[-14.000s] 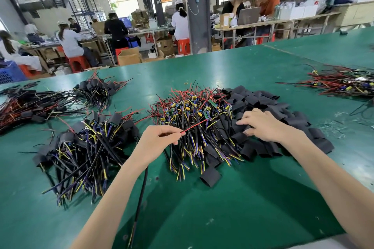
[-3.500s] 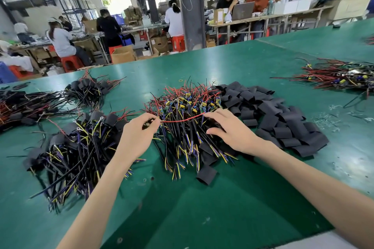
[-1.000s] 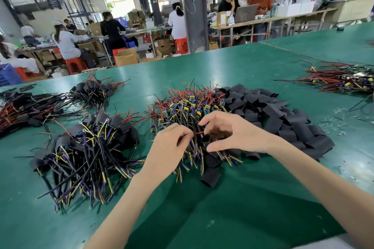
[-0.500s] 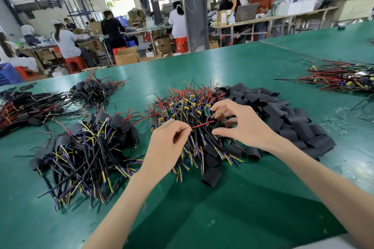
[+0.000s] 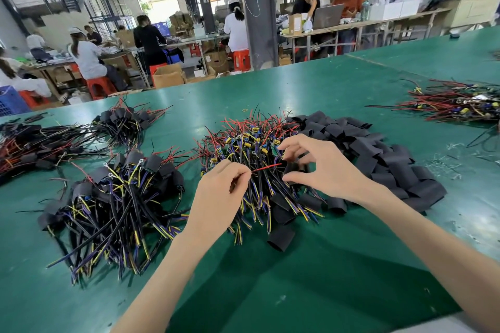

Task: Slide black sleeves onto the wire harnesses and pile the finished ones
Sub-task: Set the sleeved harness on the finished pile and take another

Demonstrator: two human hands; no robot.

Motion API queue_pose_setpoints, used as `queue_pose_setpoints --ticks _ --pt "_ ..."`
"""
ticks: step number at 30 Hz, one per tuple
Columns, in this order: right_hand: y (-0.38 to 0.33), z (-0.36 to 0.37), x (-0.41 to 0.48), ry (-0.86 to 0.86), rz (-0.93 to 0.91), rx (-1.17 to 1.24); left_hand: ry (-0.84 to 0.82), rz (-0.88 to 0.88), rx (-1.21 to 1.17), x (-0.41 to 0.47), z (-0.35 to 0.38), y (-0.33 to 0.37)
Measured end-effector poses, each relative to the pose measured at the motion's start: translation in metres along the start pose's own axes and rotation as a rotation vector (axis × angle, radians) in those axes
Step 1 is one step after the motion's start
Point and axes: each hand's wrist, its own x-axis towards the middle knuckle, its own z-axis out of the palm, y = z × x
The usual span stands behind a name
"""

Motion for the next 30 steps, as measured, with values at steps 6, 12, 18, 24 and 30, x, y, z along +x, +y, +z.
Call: queue_pose_setpoints --ticks 6,12,18,24,30 --pt "0.000 0.001 0.000 -0.010 -0.015 0.002 -0.022 0.045 0.032 -0.001 0.001 0.002" --pt "-0.006 0.009 -0.003 -0.030 -0.137 -0.194 -0.101 0.125 0.027 -0.006 0.007 0.008" --pt "-0.012 0.025 -0.007 -0.034 -0.280 -0.300 -0.178 0.134 -0.038 -0.010 0.009 0.011" --pt "-0.007 0.021 -0.005 0.095 -0.187 -0.210 -0.290 0.095 0.061 -0.005 -0.001 -0.002" --pt "0.002 0.012 -0.002 0.130 -0.072 -0.145 -0.472 -0.063 0.069 -0.002 -0.010 -0.023"
